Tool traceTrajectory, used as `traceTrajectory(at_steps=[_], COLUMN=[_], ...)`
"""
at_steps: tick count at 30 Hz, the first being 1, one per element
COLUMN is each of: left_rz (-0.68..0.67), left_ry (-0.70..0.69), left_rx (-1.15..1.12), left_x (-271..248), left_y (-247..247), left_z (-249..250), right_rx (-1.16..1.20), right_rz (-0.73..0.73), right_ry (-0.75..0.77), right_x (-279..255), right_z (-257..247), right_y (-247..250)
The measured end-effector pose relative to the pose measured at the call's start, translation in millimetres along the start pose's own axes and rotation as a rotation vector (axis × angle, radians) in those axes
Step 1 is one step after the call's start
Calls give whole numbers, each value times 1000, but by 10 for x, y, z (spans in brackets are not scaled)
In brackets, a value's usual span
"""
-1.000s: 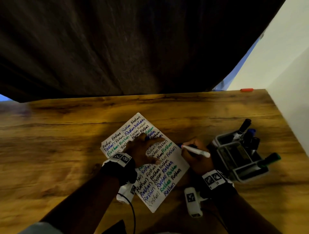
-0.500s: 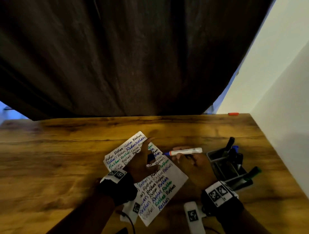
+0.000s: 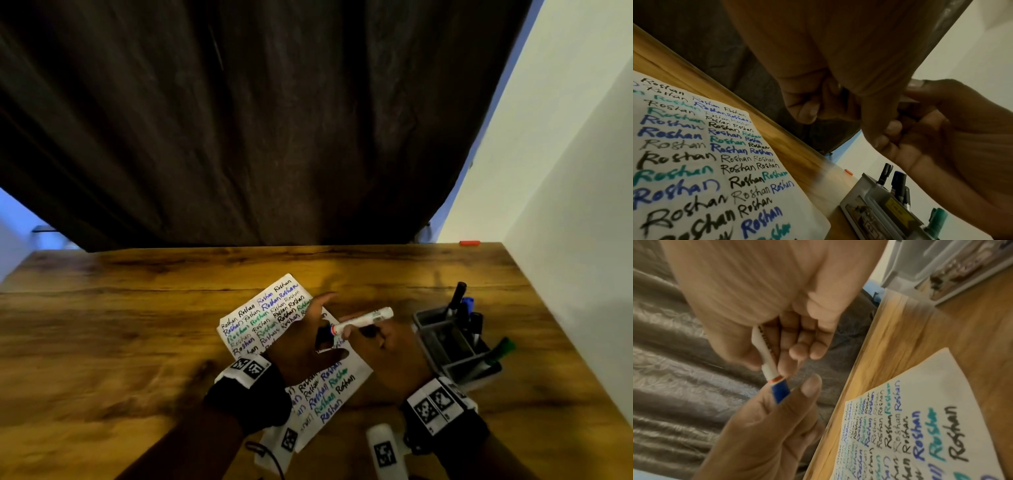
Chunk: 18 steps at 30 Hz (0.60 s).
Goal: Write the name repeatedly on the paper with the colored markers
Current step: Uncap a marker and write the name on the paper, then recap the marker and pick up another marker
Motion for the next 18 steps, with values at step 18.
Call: traceTrajectory(at_steps=[18], left_rz=[182], left_ry=[-92], left_rx=[348], left_x=[-43], left_y=[-40], left_z=[510], right_rx=[193], right_rz=[158], right_ry=[44], right_x=[-83], right_z=[-81], right_y=[98])
Point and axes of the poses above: each hand's wrist, its own x-axis towards the middle knuckle, its own y-axis out of the back of the hand, z = x × y, the point moved 5 cm from there along x, towards the middle knuckle, and after that the axes turned 2 degrees about x, right-handed, at the moved point
